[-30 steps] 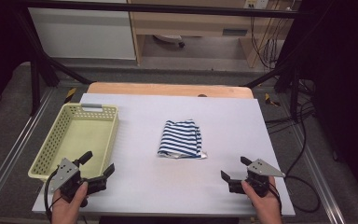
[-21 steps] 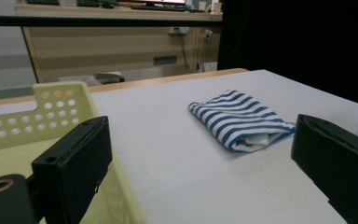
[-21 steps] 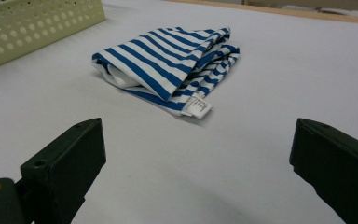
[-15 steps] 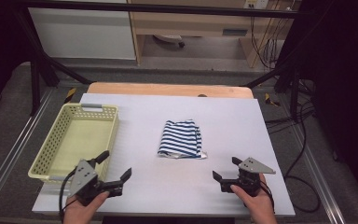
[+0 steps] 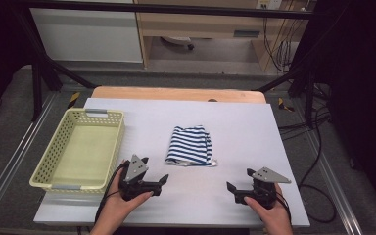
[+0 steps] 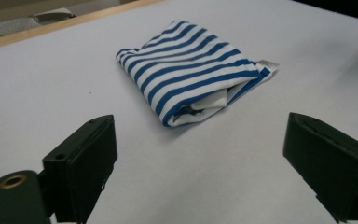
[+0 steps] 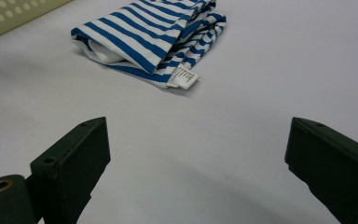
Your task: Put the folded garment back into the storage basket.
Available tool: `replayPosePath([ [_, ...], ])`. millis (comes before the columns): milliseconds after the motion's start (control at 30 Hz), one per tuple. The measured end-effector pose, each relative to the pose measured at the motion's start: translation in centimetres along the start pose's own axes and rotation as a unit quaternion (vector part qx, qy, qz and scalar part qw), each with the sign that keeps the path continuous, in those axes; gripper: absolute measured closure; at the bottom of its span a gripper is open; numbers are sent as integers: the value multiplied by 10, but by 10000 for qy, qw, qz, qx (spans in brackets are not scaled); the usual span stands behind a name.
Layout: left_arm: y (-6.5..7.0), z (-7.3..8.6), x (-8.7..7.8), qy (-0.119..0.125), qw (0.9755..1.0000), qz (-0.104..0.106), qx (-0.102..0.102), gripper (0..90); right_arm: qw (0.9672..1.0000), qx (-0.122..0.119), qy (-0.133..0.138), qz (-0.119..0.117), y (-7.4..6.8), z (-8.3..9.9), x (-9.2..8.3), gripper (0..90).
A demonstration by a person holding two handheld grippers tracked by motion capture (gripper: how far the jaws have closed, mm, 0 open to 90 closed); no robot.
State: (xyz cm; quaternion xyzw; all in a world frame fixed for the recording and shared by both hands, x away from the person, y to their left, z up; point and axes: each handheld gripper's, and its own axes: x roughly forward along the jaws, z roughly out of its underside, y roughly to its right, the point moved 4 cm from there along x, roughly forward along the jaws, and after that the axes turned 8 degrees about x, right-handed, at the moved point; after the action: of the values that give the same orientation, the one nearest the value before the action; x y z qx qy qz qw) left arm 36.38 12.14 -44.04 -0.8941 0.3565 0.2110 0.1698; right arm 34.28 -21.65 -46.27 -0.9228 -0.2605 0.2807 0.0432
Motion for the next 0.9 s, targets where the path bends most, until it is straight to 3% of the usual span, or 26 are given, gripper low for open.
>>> replayPosePath([
  [167, 4, 6, 23, -379, 9992, 48, 73, 203, 9999, 25, -3, 107, 1, 0, 1, 76],
  [433, 10, 10, 41, -653, 9977, 76, 178, 275, 9996, -198, -119, 162, -1, 2, -1, 121],
  [567, 8, 12, 50, -832, 9962, -92, 245, 328, 9998, -167, -6, 121, -3, 0, -7, 145],
  [700, 1, 16, 59, -942, 9953, -170, 163, 383, 9998, -191, -45, 65, -3, 1, -5, 155],
  [800, -7, 14, 68, -924, 9955, -210, -80, 424, 9998, -176, -100, 66, -3, 1, -3, 155],
  [900, -12, 9, 77, -945, 9952, -234, -65, 503, 9997, -218, -86, 33, -4, 0, -2, 158],
])
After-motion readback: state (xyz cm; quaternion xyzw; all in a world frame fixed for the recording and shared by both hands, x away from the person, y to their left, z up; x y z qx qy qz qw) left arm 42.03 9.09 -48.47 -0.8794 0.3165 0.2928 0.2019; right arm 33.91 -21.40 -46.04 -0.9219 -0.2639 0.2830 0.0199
